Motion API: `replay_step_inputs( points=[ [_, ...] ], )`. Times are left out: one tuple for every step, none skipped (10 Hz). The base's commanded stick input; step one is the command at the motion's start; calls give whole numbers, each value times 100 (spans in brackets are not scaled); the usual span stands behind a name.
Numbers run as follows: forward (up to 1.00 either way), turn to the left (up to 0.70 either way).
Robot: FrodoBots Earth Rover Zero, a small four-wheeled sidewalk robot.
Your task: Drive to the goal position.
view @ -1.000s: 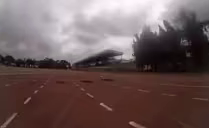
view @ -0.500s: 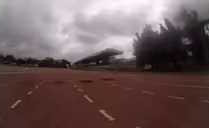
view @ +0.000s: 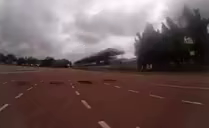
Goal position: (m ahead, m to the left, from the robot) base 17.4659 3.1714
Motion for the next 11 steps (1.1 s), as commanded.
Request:
replay_step_inputs(
  points=[
    [70, 0],
    [70, 0],
    [70, 0],
    [70, 0],
    [70, 0],
    [70, 0],
    [70, 0],
    [70, 0],
    [70, 0],
    [70, 0],
    [70, 0]
  ],
)
